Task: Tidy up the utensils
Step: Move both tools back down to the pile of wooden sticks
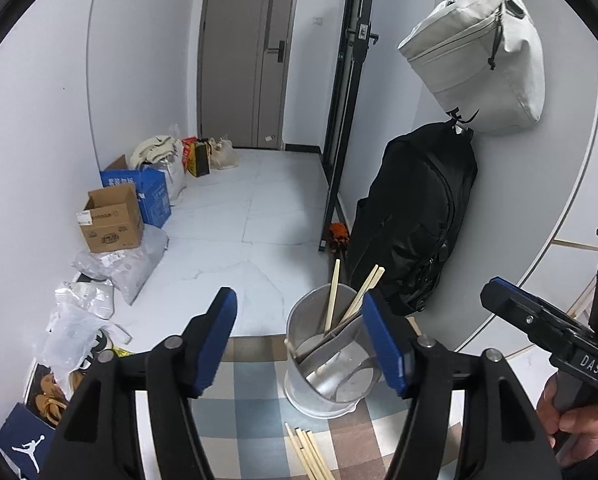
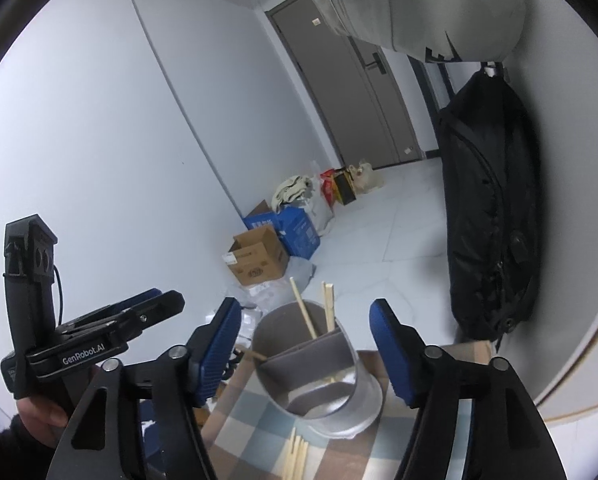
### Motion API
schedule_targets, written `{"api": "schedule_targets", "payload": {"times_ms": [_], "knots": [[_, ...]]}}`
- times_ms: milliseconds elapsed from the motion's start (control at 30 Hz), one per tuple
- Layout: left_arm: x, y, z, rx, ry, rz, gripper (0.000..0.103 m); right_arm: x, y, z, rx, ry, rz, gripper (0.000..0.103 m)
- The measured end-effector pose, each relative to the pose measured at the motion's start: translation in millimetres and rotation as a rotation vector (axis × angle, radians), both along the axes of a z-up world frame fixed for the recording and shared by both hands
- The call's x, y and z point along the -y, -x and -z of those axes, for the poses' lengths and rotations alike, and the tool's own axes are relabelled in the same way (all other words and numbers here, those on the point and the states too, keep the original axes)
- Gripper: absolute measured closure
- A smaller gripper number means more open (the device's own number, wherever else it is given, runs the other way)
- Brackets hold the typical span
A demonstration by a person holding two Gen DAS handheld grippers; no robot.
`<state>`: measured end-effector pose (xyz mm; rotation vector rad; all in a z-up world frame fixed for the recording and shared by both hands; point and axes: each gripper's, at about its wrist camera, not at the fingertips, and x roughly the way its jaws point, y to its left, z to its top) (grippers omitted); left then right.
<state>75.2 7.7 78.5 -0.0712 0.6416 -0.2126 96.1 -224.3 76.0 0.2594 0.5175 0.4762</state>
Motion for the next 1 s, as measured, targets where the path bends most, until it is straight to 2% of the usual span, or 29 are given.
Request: {"api": "schedule_targets", "payload": {"times_ms": [100,167,500,567,767,1000], "knots": [[-2.1,10.0,-2.3,0.013,0.001,-0.012,0.038,-1.1,11.8,-0.9,0.009,0.002,-0.001,0.03],[-3.5,17.2,-3.8,0.029,0.001,-0.022,0.031,-1.9,18.3,-0.6,0.015,0.005,-0.001,0.027],[-5.3,47.2,-1.9,0.079,-0.032,-0.05,0.027,-7.1,56.2,0.2,0.03,0.01,-0.005,0.016],[-5.7,52.9,0.6,0.083,-0.037,-0.057,0.02,-8.3,62.5,2.0,0.032,0.018,-0.004,0.013],[-10.2,66.4,10.8,0.086,-0.033,-0.069,0.019,-9.4,76.6,11.2,0.025,0.043,-0.003,0.008],[-15.8,76.3,32.0,0.051,-0.008,-0.088,0.019,-11.6,88.5,28.9,0.006,0.063,-0.001,0.005]]}}
